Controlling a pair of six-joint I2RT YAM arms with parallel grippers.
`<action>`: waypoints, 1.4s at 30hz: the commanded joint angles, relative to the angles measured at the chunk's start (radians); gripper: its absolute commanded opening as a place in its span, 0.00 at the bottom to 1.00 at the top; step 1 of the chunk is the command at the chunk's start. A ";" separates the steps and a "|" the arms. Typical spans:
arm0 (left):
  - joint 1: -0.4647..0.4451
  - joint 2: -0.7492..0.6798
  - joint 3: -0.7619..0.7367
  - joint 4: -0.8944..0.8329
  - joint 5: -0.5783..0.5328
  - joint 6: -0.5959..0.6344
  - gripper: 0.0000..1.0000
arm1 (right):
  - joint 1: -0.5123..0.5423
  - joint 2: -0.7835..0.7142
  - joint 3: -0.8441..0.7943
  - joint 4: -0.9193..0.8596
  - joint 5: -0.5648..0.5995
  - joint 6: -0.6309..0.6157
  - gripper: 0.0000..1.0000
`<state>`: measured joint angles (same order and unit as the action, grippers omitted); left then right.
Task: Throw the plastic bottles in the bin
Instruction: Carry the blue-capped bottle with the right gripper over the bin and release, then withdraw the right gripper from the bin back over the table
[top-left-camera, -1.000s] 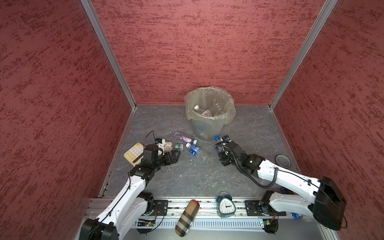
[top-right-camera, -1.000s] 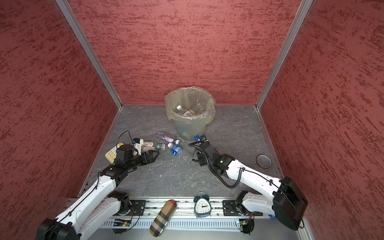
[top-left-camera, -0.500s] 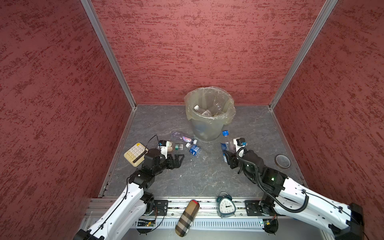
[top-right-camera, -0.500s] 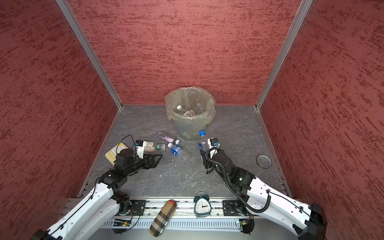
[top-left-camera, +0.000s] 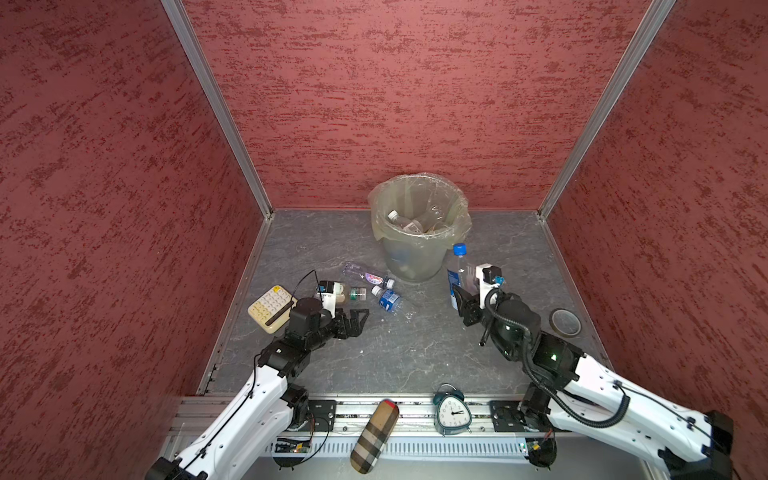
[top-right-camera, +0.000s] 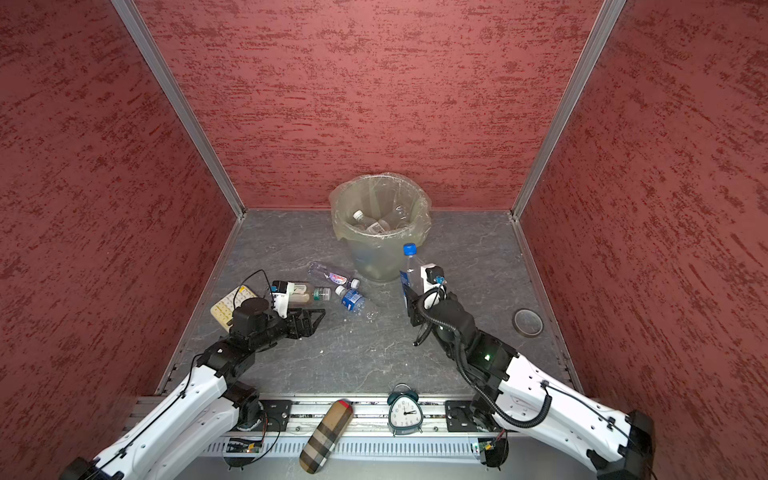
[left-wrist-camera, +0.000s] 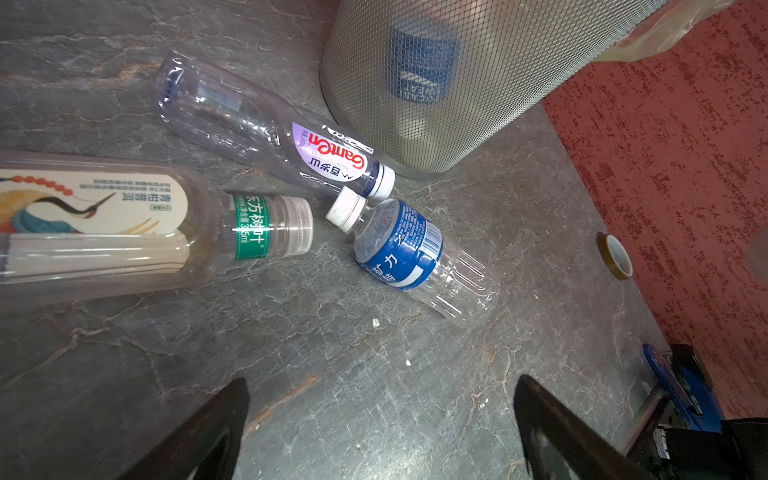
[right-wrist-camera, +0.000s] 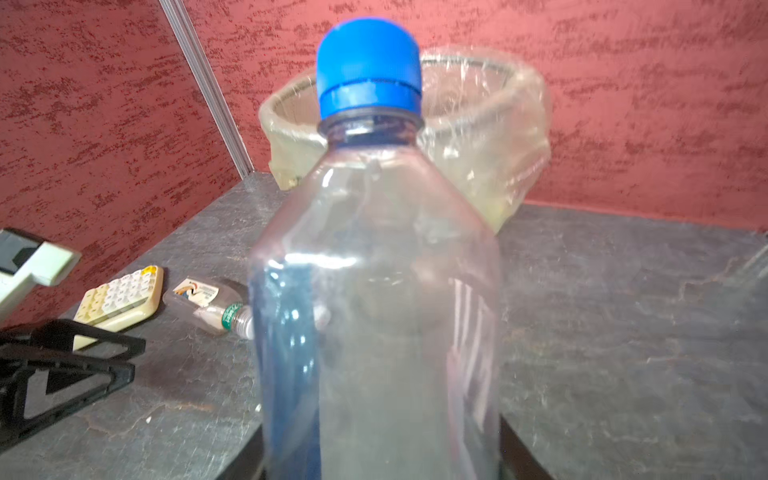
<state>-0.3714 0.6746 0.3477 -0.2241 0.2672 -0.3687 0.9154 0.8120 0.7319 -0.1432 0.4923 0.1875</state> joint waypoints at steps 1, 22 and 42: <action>-0.005 -0.006 -0.003 0.012 0.001 0.015 0.99 | -0.024 0.105 0.228 0.020 0.034 -0.076 0.50; 0.001 -0.077 -0.021 -0.009 -0.006 0.010 1.00 | -0.388 0.686 1.027 -0.174 -0.221 -0.091 0.99; -0.001 0.028 0.059 -0.059 -0.060 -0.029 1.00 | -0.388 0.317 0.420 -0.094 -0.218 0.018 0.99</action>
<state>-0.3714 0.6884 0.3607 -0.2554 0.2398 -0.3813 0.5285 1.1824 1.2034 -0.2676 0.2783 0.1688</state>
